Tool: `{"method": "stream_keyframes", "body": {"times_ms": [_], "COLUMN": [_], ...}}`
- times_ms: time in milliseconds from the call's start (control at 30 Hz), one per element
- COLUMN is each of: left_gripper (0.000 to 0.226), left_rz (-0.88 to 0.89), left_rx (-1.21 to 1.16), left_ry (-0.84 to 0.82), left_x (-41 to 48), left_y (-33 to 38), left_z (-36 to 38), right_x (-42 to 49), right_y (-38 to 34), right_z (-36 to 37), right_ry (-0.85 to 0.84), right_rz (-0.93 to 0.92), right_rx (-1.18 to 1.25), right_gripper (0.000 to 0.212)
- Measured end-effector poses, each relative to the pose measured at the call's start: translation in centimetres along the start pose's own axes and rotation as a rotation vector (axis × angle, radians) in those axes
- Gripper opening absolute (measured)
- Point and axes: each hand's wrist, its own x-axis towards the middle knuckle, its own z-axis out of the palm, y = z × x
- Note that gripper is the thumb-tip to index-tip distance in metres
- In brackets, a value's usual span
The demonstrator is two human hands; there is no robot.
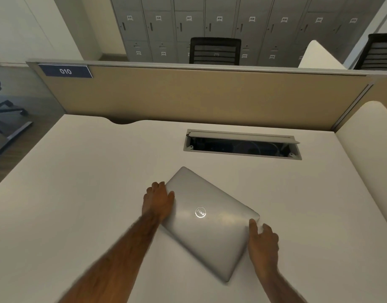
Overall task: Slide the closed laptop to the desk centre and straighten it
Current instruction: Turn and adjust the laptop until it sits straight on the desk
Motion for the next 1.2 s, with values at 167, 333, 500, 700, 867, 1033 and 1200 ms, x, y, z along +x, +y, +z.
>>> {"method": "stream_keyframes", "body": {"times_ms": [167,333,500,700,867,1033,1200], "left_gripper": [0.045,0.042,0.037,0.038,0.04,0.038,0.034], "left_rz": [0.047,0.058,0.062,0.037,0.032,0.012,-0.024], "left_rx": [0.021,0.05,0.019,0.001,-0.023,-0.097,-0.24], "left_ry": [-0.034,-0.045,-0.041,-0.096,-0.15,-0.142,-0.099], "left_x": [1.4,1.8,2.3,3.4,4.2,3.6,1.9], "left_y": [1.2,1.2,0.7,0.6,0.1,-0.6,-0.9], "left_z": [0.1,0.4,0.4,0.2,-0.3,0.1,0.5], "right_x": [-1.5,-2.3,-2.4,-2.3,-1.7,-0.8,0.9], "right_y": [-0.4,-0.6,-0.6,-0.4,-0.4,-0.9,-2.0], "right_z": [1.1,2.1,2.5,2.7,2.5,1.3,-0.6], "right_ry": [-0.059,-0.065,-0.071,-0.093,-0.088,-0.06,-0.048], "right_rz": [0.028,0.047,0.099,0.097,0.099,0.044,-0.039], "right_rx": [-0.018,-0.019,0.012,0.018,0.089,0.118,0.092], "right_gripper": [0.071,0.087,0.086,0.09,0.091,0.094,0.096]}}
